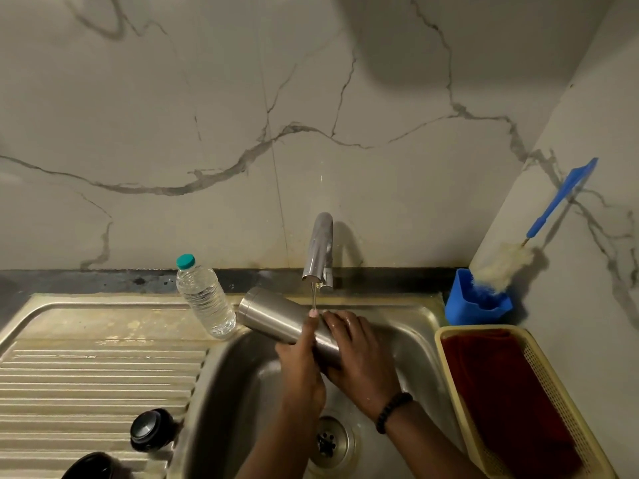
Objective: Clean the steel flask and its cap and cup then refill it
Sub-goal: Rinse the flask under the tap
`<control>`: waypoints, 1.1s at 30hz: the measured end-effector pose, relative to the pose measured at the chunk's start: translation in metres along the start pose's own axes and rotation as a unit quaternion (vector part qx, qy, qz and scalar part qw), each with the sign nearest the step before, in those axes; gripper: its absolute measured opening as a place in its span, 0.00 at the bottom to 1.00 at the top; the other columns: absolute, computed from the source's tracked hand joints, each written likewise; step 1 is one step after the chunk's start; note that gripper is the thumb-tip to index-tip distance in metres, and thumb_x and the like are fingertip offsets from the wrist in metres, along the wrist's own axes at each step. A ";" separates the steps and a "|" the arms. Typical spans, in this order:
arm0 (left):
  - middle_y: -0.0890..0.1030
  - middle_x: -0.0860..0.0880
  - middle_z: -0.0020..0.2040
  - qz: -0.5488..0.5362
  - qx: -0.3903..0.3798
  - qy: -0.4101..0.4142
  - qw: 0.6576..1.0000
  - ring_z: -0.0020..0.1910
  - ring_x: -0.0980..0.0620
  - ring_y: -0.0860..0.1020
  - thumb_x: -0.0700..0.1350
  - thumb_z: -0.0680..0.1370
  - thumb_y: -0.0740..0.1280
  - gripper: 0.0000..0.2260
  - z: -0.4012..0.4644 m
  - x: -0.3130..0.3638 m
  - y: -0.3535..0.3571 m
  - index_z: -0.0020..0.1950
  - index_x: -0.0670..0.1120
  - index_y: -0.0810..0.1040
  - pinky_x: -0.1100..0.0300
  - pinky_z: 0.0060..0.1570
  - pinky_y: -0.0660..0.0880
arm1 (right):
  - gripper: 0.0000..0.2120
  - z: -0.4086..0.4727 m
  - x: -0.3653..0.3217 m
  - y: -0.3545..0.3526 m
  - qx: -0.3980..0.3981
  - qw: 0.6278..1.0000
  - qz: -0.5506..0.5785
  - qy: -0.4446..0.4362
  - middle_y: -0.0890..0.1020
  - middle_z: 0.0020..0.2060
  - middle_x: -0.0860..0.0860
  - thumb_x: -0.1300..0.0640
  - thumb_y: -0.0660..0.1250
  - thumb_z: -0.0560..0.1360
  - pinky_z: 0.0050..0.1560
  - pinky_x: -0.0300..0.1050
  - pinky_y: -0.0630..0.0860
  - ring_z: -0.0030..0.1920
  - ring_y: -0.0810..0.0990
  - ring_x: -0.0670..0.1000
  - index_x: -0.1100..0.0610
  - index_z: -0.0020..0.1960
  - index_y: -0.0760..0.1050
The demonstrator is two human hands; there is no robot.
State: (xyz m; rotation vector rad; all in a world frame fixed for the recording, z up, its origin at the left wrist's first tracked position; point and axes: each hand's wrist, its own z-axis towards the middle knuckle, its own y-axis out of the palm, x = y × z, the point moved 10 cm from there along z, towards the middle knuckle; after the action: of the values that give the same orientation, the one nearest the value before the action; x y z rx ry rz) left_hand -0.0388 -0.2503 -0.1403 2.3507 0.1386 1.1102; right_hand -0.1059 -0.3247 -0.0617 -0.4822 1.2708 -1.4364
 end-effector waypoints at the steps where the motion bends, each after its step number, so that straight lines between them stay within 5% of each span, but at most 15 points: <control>1: 0.78 0.37 0.64 -0.010 -0.007 0.002 1.000 0.60 0.39 0.80 0.47 0.71 0.75 0.36 0.001 0.001 -0.001 0.74 0.43 0.64 0.42 0.64 0.76 | 0.40 0.001 0.004 0.004 -0.035 0.999 0.039 0.004 0.69 0.68 0.46 0.43 0.75 0.68 0.62 0.46 0.76 0.65 0.70 0.47 0.46 0.74 0.60; 4: 0.76 0.34 0.66 -0.048 -0.045 0.020 0.998 0.62 0.37 0.79 0.50 0.67 0.79 0.40 0.008 0.013 -0.007 0.75 0.44 0.64 0.44 0.59 0.78 | 0.40 -0.006 0.026 0.021 -0.211 0.917 0.309 0.139 0.68 0.68 0.44 0.44 0.75 0.69 0.61 0.44 0.77 0.64 0.72 0.46 0.44 0.74 0.58; 7: 0.75 0.35 0.68 -0.037 -0.079 0.036 0.996 0.65 0.37 0.77 0.53 0.58 0.84 0.52 0.007 0.023 -0.002 0.76 0.47 0.63 0.45 0.61 0.77 | 0.33 -0.009 0.027 0.019 -0.254 0.860 0.405 0.176 0.73 0.58 0.43 0.49 0.76 0.70 0.48 0.37 0.80 0.55 0.78 0.46 0.46 0.70 0.63; 11: 0.78 0.40 0.65 0.068 -0.100 0.050 0.991 0.61 0.42 0.81 0.49 0.65 0.82 0.45 -0.004 0.015 0.015 0.75 0.47 0.61 0.41 0.65 0.76 | 0.36 -0.003 0.030 0.011 -0.151 0.899 0.378 0.161 0.71 0.65 0.40 0.51 0.76 0.71 0.59 0.33 0.73 0.63 0.72 0.41 0.44 0.72 0.61; 13: 0.80 0.41 0.62 0.129 -0.092 0.048 0.986 0.59 0.44 0.82 0.50 0.62 0.83 0.43 -0.011 -0.003 0.021 0.69 0.46 0.64 0.42 0.64 0.77 | 0.34 -0.001 0.028 0.006 -0.101 0.918 0.351 0.154 0.67 0.65 0.39 0.56 0.73 0.74 0.57 0.26 0.69 0.65 0.68 0.40 0.47 0.75 0.60; 18: 0.81 0.40 0.62 0.142 -0.116 0.070 0.981 0.60 0.42 0.81 0.52 0.62 0.84 0.44 -0.011 0.000 0.027 0.72 0.44 0.67 0.38 0.65 0.75 | 0.34 -0.003 0.027 0.000 -0.079 0.945 0.295 0.115 0.67 0.66 0.39 0.57 0.72 0.74 0.58 0.26 0.70 0.63 0.69 0.36 0.46 0.75 0.59; 22: 0.79 0.39 0.64 0.015 -0.034 0.053 0.998 0.61 0.40 0.80 0.51 0.68 0.77 0.38 0.013 0.033 0.004 0.74 0.42 0.65 0.41 0.66 0.74 | 0.37 -0.009 0.035 -0.005 -0.054 0.952 0.282 0.106 0.64 0.63 0.31 0.56 0.75 0.71 0.58 0.26 0.69 0.63 0.66 0.32 0.38 0.71 0.58; 25: 0.77 0.38 0.67 -0.013 -0.032 0.081 0.996 0.63 0.39 0.79 0.48 0.70 0.75 0.36 0.027 0.060 -0.006 0.75 0.44 0.65 0.44 0.62 0.76 | 0.38 -0.016 0.038 0.000 -0.094 0.939 0.303 0.132 0.63 0.62 0.30 0.56 0.76 0.70 0.56 0.25 0.69 0.63 0.68 0.36 0.36 0.69 0.58; 30: 0.75 0.36 0.67 -0.006 -0.063 0.046 0.997 0.65 0.38 0.76 0.51 0.64 0.78 0.44 0.012 0.037 -0.012 0.77 0.46 0.64 0.46 0.55 0.78 | 0.39 -0.019 0.020 0.021 -0.312 0.888 0.313 0.125 0.68 0.57 0.39 0.45 0.77 0.68 0.42 0.32 0.76 0.54 0.75 0.43 0.40 0.69 0.56; 33: 0.75 0.36 0.67 -0.016 -0.057 0.050 0.997 0.64 0.39 0.77 0.47 0.70 0.78 0.39 0.005 0.031 -0.007 0.75 0.45 0.63 0.44 0.59 0.77 | 0.34 -0.010 0.021 0.014 -0.279 0.893 0.326 0.137 0.71 0.54 0.39 0.48 0.77 0.69 0.39 0.30 0.76 0.51 0.76 0.43 0.43 0.68 0.61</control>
State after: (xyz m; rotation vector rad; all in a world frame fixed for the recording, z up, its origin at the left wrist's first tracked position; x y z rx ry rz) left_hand -0.0133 -0.2366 -0.1251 2.1848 0.1446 1.1896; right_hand -0.1147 -0.3367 -0.0850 -0.1825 1.8633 -0.5683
